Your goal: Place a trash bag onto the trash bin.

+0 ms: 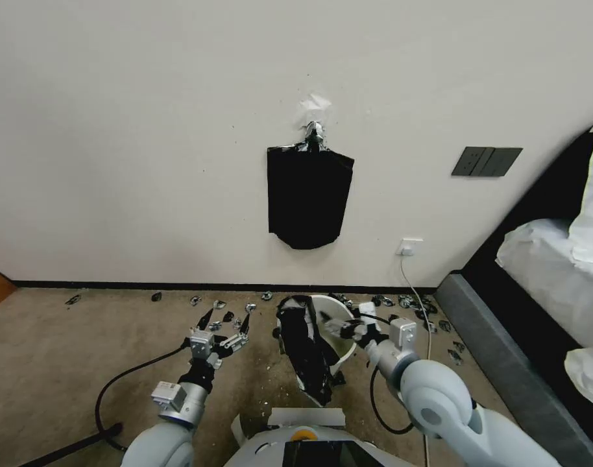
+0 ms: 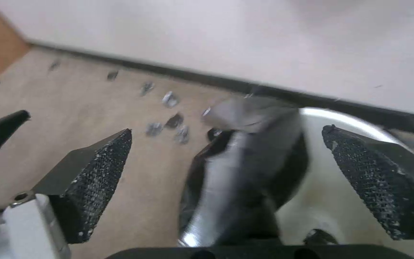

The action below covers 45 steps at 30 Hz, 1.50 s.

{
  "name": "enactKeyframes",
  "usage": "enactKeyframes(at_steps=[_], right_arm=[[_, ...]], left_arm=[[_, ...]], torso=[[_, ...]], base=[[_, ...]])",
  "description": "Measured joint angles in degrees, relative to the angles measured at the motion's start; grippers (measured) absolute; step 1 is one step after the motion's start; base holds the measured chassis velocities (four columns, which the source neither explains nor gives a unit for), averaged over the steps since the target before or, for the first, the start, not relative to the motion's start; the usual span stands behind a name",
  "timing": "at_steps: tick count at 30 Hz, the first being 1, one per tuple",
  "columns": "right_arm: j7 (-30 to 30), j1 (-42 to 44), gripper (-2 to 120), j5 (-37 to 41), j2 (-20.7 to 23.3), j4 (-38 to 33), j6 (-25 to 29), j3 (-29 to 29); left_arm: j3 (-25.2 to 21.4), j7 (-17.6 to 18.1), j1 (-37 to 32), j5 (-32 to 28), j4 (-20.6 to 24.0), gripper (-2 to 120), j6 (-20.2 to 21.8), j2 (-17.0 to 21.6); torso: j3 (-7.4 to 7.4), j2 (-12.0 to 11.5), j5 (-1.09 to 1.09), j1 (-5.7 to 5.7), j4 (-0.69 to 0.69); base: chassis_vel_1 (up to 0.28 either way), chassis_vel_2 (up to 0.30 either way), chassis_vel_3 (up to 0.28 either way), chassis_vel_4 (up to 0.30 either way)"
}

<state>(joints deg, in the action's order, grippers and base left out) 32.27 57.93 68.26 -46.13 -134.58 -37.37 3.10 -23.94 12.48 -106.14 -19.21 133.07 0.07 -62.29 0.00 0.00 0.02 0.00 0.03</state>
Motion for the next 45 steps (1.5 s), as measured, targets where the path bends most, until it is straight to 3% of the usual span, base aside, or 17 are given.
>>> enactKeyframes(at_steps=[7,11,12,17,19,33,35,40,44,45], right_arm=[[8.3,-8.2,100,3.0,-1.3,4.2,-4.6,8.3],[9.4,-8.8,97,2.9,-1.3,4.7,-4.8,9.2],[11.4,-9.6,84,2.4,-1.4,5.9,-5.0,10.4],[11.7,-10.3,73,2.5,-1.2,6.7,-5.0,10.8],[11.9,-11.0,60,3.6,-1.2,7.1,-5.0,11.2],[12.6,-11.5,12,5.9,-1.6,9.3,-4.8,12.1],[12.7,-11.6,1,5.6,-0.9,9.3,-4.8,11.9],[12.5,-11.3,0,4.7,-0.4,9.2,-4.7,11.4],[12.2,-11.3,0,3.8,-0.1,9.2,-4.4,11.5],[12.2,-11.3,0,3.8,-0.1,9.2,-4.4,11.5]], left_arm=[[1.2,1.2,0.4,0.2,0.7,100,2.2,-0.7],[1.3,1.5,0.6,0.2,0.7,100,2.5,-0.7],[2.0,2.0,1.0,0.2,0.7,100,3.2,-0.7],[3.0,2.4,1.9,0.2,0.5,100,3.9,-0.4],[4.2,2.7,2.8,0.1,0.2,100,4.6,-0.1],[6.7,3.3,4.6,-0.7,0.0,100,5.8,0.6],[8.9,4.6,7.5,-1.4,-1.0,100,7.3,1.3],[13.8,8.2,13.9,-5.1,-2.8,100,12.7,3.0],[22.9,17.0,25.4,-13.8,-5.5,100,19.6,5.4],[22.9,17.0,25.4,-13.8,-5.5,100,19.6,5.4]], torso=[[0.00,0.0,-0.02,0.00,-0.02],[0.00,0.0,-0.02,0.00,-0.03],[0.00,0.0,-0.02,0.00,-0.03],[0.00,0.0,-0.01,0.00,-0.03],[0.00,0.0,-0.02,0.00,-0.03],[0.00,0.0,-0.02,0.00,-0.02],[0.00,0.0,-0.03,0.00,-0.02],[0.00,0.0,-0.02,0.00,-0.03],[0.00,0.0,-0.01,0.00,-0.03],[0.00,0.0,-0.01,0.00,-0.03]], base=[[0.000,0.000,0.000,0.000],[0.000,0.000,0.000,0.000],[0.000,0.000,0.000,0.000],[0.000,0.000,0.000,0.000],[0.000,0.000,0.000,0.000],[0.000,0.000,0.000,0.000],[0.000,0.000,0.000,0.000],[0.000,0.000,0.000,0.000],[0.000,0.000,0.000,0.000],[0.000,0.000,0.000,0.000]])
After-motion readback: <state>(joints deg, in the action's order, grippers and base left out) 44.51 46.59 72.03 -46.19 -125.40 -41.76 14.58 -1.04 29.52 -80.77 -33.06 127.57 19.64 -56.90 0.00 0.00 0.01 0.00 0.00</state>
